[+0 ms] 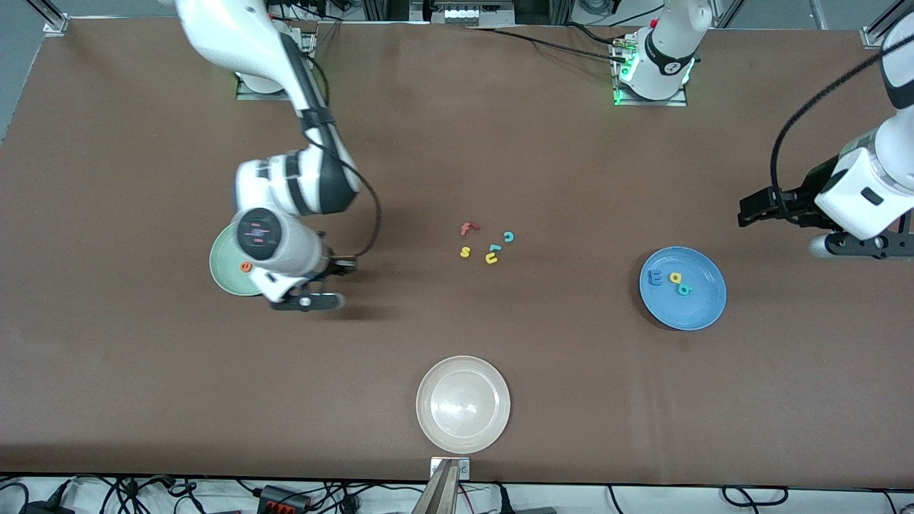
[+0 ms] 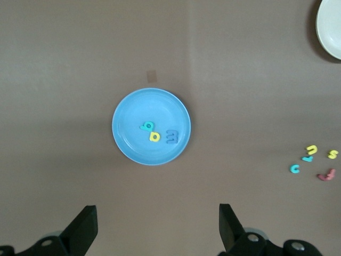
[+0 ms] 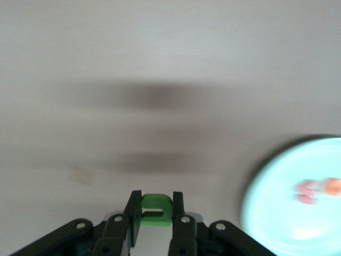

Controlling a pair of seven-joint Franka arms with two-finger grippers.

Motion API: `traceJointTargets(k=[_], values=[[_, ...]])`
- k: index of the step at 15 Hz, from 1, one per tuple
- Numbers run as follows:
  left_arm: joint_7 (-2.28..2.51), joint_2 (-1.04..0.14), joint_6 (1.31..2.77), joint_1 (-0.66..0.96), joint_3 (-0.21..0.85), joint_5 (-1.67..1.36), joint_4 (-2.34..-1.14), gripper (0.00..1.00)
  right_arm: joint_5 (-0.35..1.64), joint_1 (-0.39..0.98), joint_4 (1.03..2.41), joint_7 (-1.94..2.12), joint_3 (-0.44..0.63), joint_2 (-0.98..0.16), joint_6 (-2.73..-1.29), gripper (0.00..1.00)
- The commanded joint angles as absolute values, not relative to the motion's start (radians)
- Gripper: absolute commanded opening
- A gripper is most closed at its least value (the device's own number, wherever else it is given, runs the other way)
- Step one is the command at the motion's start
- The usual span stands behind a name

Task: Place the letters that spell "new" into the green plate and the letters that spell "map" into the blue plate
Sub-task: 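Carry the green letter with the right gripper and release it on the green plate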

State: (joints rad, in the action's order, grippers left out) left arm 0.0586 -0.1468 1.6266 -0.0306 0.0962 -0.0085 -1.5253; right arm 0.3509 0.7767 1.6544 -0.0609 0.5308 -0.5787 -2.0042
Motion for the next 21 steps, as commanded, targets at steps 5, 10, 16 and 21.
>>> traceJointTargets(k=[5, 10, 16, 21], values=[[0.002, 0.092, 1.769, 0.037, -0.008, -0.017, -1.819, 1.00, 0.365, 0.778, 1.936, 0.268, 0.699, -0.491, -2.037, 0.09], [0.002, 0.087, 1.767, 0.002, 0.046, -0.012, -1.818, 1.00, 0.373, 0.798, 1.993, 0.267, 0.690, -0.525, -2.095, 0.10], [0.006, 0.049, 1.756, 0.003, 0.048, -0.005, -1.763, 1.00, 0.383, 0.798, 2.026, 0.255, 0.653, -0.571, -2.190, 0.12], [0.006, 0.048, 1.756, 0.003, 0.049, -0.006, -1.763, 1.00, 0.417, 0.799, 2.010, 0.226, 0.644, -0.558, -2.174, 1.00]])
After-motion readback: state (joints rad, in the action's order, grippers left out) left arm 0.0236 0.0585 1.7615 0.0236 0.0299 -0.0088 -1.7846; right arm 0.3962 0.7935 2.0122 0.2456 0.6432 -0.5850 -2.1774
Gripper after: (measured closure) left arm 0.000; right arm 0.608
